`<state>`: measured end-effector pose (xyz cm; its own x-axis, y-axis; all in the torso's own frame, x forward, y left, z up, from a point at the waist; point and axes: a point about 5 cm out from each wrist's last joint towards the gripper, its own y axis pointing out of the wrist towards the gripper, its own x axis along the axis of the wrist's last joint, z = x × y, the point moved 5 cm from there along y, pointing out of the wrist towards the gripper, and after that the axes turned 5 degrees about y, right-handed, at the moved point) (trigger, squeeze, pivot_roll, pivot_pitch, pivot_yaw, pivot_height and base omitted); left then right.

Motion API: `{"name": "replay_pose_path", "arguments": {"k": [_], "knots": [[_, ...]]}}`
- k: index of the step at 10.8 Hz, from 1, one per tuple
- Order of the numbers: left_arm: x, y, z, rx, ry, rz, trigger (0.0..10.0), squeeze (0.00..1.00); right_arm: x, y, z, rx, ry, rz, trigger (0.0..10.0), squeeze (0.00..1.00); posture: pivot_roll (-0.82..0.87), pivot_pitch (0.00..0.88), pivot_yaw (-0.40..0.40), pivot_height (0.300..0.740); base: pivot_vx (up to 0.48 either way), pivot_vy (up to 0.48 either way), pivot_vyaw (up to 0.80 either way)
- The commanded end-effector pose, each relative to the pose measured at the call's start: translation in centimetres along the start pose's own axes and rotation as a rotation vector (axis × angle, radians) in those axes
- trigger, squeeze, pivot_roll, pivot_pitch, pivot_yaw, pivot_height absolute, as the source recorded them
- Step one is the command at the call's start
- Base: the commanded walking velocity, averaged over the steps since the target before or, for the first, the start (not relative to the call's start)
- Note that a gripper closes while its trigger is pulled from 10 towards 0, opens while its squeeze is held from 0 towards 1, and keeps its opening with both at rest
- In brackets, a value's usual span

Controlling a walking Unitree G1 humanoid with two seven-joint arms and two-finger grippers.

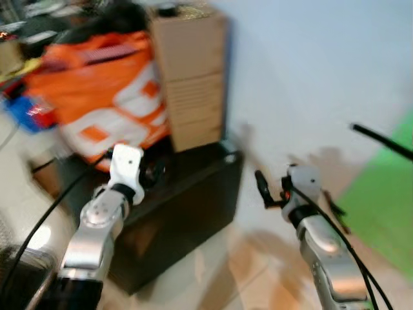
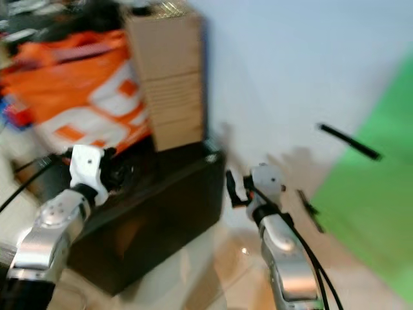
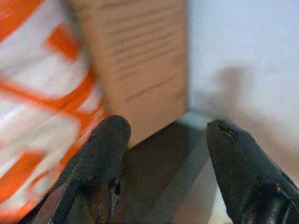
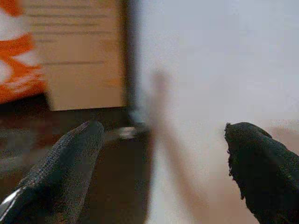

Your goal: Hang keys on a hook

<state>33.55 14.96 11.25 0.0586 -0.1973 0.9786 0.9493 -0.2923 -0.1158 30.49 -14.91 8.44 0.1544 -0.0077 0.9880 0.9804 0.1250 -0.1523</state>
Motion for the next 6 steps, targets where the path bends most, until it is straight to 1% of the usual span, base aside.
{"name": "replay_pose_path", "arguments": {"k": [1,2,4,6], "knots": [[0.0,0.0,-0.4,-0.010,0.014,0.002,10.0,0.00,0.2,0.1,-0.7,-0.033,0.007,-0.005,10.0,1.00,-0.03,0.000,0.027,0.740,0.304,0.000,0.00],[0.0,0.0,-0.4,-0.007,0.011,0.002,10.0,0.00,0.1,0.2,-0.7,-0.031,0.016,0.000,10.0,1.00,-0.03,0.000,0.027,0.740,0.307,0.000,0.00],[-0.4,-0.2,-0.2,0.013,0.002,0.016,10.0,0.00,-0.3,0.1,0.1,0.017,0.003,0.018,10.0,1.00,-0.01,0.000,0.007,0.740,0.306,0.000,0.00],[-0.9,-0.6,0.1,0.019,0.022,0.035,10.0,0.00,-0.5,0.3,0.9,0.053,0.014,0.025,10.0,1.00,0.01,0.000,-0.001,0.740,0.306,0.000,0.76]]}}
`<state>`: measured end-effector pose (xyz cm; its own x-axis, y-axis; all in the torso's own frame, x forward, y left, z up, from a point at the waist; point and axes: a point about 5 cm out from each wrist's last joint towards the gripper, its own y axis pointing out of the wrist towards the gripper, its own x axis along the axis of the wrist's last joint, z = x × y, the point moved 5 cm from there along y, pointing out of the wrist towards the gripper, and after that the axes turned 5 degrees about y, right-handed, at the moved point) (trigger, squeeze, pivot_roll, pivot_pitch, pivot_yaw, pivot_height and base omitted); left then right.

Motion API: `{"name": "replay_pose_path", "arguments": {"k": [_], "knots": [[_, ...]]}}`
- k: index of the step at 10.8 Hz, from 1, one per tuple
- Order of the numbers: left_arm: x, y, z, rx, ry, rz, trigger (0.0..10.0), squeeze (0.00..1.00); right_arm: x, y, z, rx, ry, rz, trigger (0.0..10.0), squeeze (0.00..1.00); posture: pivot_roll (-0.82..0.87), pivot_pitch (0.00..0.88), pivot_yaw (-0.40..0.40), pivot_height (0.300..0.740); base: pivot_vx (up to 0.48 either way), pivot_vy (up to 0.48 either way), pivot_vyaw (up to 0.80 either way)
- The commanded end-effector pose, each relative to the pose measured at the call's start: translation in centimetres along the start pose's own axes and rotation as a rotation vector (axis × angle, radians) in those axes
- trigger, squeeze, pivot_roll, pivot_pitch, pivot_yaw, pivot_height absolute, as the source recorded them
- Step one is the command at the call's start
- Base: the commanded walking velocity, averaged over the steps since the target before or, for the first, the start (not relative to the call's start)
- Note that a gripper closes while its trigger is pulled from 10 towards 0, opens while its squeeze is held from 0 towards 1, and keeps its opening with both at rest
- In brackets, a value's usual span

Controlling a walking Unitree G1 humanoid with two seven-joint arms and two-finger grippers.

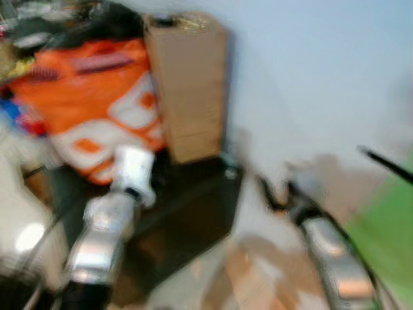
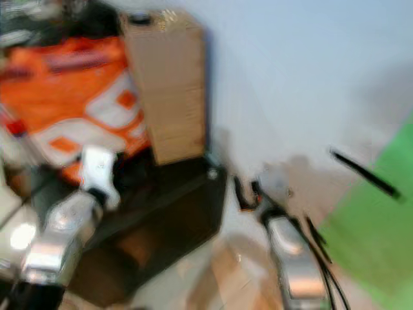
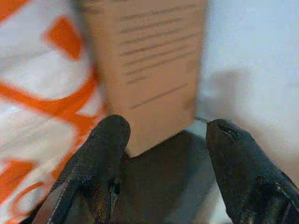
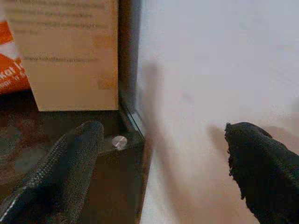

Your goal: Hang keys on a hook

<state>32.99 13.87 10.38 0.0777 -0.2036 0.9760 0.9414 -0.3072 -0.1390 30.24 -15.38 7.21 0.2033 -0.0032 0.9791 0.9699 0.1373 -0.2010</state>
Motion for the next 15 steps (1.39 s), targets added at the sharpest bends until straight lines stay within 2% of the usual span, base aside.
{"name": "replay_pose_path", "arguments": {"k": [1,4,5,10,13,15], "knots": [[-0.3,-0.6,1.6,0.050,0.024,0.019,10.0,0.00,0.6,0.6,2.0,0.064,0.015,-0.018,10.0,1.00,0.01,0.000,0.001,0.740,0.304,0.000,0.80],[-0.6,-1.0,1.8,0.046,0.037,0.034,10.0,0.00,0.0,0.5,3.3,0.120,0.022,-0.003,10.0,1.00,0.02,0.000,0.017,0.740,0.304,0.000,0.80],[-0.6,-1.0,1.6,0.038,0.039,0.034,10.0,0.00,0.0,0.5,3.2,0.122,0.019,-0.004,10.0,1.00,0.01,0.000,0.026,0.740,0.307,0.000,0.80],[-0.7,-0.7,0.6,0.006,0.030,0.030,10.0,0.00,0.0,0.4,2.5,0.139,-0.028,0.000,10.0,1.00,-0.01,0.000,0.021,0.740,0.303,0.000,0.00],[-0.9,-0.8,0.4,0.014,0.019,0.029,10.0,0.00,-0.1,0.4,2.8,0.186,-0.035,0.015,10.0,1.00,-0.01,0.000,0.004,0.740,0.296,0.000,0.18],[-1.2,-1.0,-0.2,-0.002,-0.004,0.035,10.0,0.00,-0.3,0.5,2.4,0.245,-0.103,0.038,10.0,1.00,-0.01,0.000,-0.003,0.740,0.000,0.000,0.40]]}}
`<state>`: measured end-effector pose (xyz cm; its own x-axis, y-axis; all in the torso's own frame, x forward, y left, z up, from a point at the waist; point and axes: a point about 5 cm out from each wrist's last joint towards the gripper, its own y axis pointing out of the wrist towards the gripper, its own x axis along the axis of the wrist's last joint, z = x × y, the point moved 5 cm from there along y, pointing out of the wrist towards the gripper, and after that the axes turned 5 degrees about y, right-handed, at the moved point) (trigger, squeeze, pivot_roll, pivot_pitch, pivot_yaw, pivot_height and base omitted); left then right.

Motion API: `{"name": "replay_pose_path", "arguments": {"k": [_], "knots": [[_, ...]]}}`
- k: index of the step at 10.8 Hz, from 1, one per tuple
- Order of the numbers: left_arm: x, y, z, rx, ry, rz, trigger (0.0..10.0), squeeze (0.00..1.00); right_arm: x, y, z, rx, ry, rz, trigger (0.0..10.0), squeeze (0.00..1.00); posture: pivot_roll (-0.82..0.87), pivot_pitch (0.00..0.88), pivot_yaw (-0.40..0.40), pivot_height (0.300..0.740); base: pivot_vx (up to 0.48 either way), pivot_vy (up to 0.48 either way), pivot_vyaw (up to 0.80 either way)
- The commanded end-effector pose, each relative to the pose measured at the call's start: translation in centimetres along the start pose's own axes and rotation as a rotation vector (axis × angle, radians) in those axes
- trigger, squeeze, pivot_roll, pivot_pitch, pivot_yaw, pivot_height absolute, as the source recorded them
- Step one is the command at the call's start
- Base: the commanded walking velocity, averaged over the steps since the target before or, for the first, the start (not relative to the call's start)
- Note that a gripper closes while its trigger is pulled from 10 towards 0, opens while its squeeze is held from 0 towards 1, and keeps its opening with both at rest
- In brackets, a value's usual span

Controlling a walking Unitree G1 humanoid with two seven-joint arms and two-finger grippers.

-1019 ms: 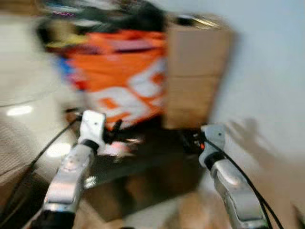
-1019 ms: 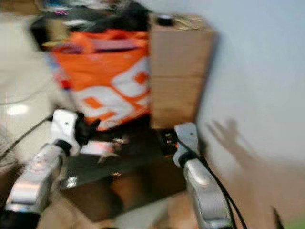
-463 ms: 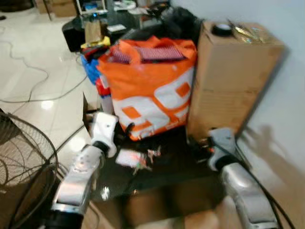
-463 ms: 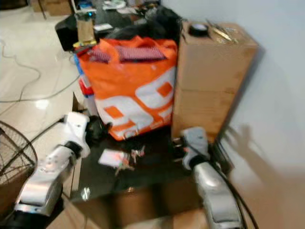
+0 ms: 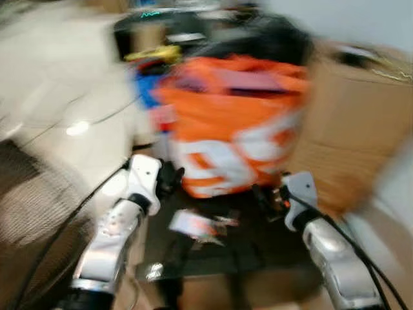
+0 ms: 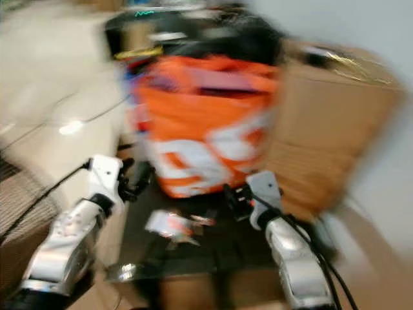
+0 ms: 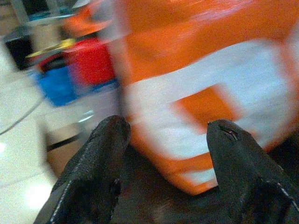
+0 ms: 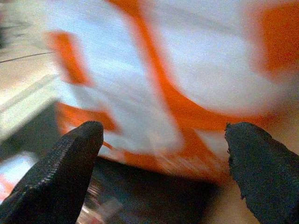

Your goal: Hang keys on a hook

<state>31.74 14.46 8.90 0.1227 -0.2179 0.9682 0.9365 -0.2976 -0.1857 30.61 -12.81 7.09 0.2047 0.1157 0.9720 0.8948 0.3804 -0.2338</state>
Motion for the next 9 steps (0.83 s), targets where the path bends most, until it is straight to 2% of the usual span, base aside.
{"name": "replay_pose_path", "arguments": {"k": [1,3,5,6,8,9], "knots": [[0.2,0.1,-0.2,-0.006,-0.002,-0.005,10.0,0.00,-0.7,-0.3,-0.1,0.023,-0.022,0.031,10.0,1.00,-0.01,0.000,-0.006,0.740,0.000,0.000,0.00],[-0.1,-0.1,-0.5,-0.025,0.012,0.005,10.0,0.00,-0.8,-0.1,0.4,0.084,-0.062,0.049,10.0,1.00,-0.01,0.000,-0.009,0.740,0.000,0.000,0.00],[-1.4,-0.4,-1.0,-0.130,0.107,0.069,10.0,0.00,-1.4,1.2,0.8,0.098,-0.089,0.118,10.0,1.00,-0.02,0.000,-0.013,0.740,0.000,0.000,0.00],[-2.5,-0.9,-1.1,-0.212,0.183,0.116,10.0,0.00,-2.8,2.1,1.2,0.113,-0.104,0.196,10.0,1.00,-0.01,0.000,-0.017,0.740,0.000,0.000,0.00],[-4.4,-1.9,-1.8,-0.388,0.286,0.215,10.0,0.00,-6.1,3.3,3.4,0.206,-0.037,0.334,10.0,1.00,0.00,0.000,-0.034,0.740,0.000,0.000,0.00],[-4.9,-2.6,-2.1,-0.485,0.349,0.257,10.0,0.00,-7.3,4.0,4.6,0.233,-0.035,0.384,10.0,0.00,0.00,0.000,-0.044,0.740,0.000,0.000,0.00]]}}
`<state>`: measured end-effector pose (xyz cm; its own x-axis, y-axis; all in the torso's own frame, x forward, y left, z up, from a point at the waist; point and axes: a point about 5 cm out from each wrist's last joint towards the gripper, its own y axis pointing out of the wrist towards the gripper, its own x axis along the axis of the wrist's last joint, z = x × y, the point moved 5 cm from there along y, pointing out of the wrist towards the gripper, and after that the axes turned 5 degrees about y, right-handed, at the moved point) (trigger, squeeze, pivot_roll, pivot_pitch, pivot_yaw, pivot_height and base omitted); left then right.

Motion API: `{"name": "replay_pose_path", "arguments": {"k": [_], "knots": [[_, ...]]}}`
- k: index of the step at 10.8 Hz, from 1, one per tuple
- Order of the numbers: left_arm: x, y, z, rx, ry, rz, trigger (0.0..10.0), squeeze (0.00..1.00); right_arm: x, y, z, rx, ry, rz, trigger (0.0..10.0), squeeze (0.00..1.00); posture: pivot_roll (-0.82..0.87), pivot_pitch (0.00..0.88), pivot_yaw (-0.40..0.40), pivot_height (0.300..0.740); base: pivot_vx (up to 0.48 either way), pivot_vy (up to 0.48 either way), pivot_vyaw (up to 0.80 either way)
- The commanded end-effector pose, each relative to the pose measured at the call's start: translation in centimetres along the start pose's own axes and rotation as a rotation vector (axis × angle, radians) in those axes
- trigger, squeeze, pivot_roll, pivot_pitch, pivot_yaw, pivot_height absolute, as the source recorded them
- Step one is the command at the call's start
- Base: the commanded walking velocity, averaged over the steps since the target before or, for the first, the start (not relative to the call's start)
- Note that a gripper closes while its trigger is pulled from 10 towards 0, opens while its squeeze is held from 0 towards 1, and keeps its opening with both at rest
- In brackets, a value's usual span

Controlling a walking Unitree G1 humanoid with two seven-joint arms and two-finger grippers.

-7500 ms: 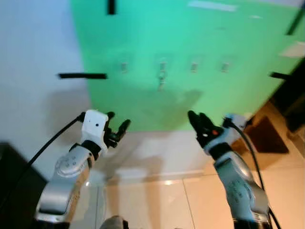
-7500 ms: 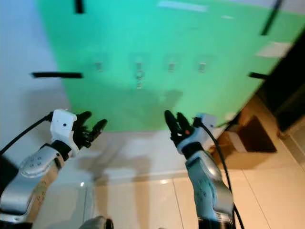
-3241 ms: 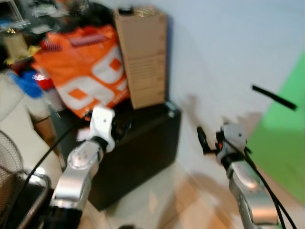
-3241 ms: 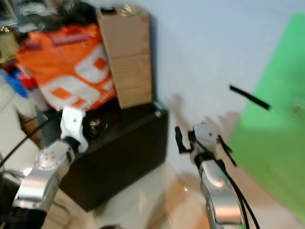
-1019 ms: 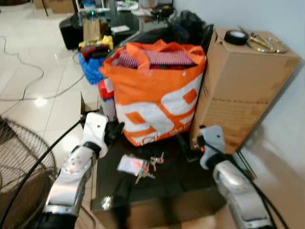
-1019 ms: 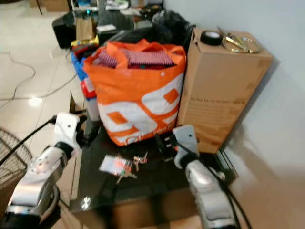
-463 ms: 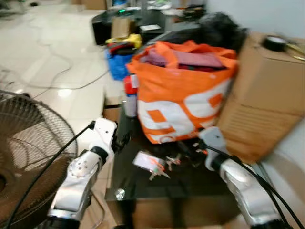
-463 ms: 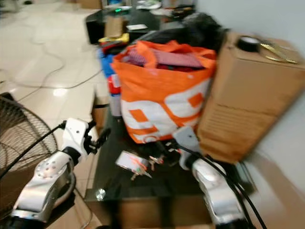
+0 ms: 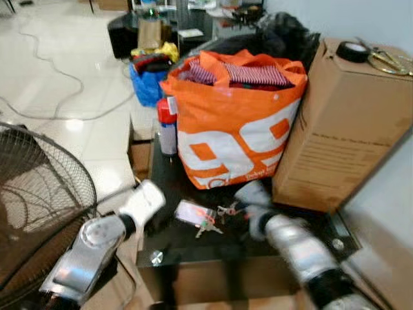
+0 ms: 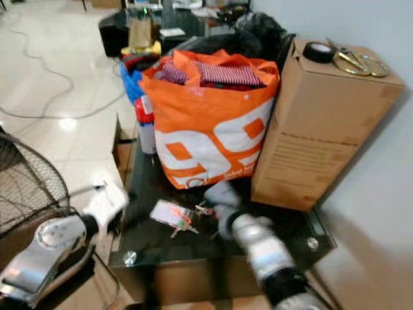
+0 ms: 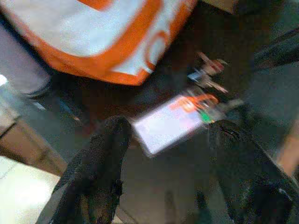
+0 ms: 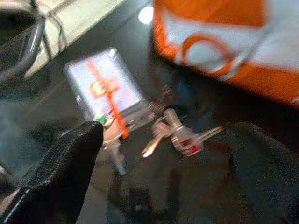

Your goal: Hang keys on a hook

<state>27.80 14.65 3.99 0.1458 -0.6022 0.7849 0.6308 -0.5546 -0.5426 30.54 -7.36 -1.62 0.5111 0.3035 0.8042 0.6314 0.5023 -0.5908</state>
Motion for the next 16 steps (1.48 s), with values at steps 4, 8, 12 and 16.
{"name": "replay_pose_path", "arguments": {"k": [4,8,12,16], "knots": [[0.1,-3.0,0.0,-0.046,0.043,0.007,10.0,0.00,0.5,2.3,0.0,-0.069,0.138,-0.019,10.0,0.00,0.08,0.000,-0.119,0.740,0.000,0.000,0.00],[1.7,-6.7,-0.9,-0.094,0.054,-0.008,10.0,0.00,1.3,2.9,-1.6,-0.182,0.215,-0.032,10.0,0.00,0.15,0.078,-0.169,0.740,0.000,0.000,0.00],[3.0,-9.0,-0.2,-0.062,0.035,-0.012,10.0,0.00,1.4,3.1,-1.7,-0.223,0.271,-0.029,10.0,0.00,0.16,0.166,-0.184,0.740,0.000,0.000,0.00],[5.6,-10.8,0.0,-0.030,-0.018,-0.083,10.0,0.00,2.7,3.3,-1.2,-0.222,0.453,-0.144,10.0,0.00,0.14,0.184,-0.141,0.740,0.000,0.000,0.00]]}}
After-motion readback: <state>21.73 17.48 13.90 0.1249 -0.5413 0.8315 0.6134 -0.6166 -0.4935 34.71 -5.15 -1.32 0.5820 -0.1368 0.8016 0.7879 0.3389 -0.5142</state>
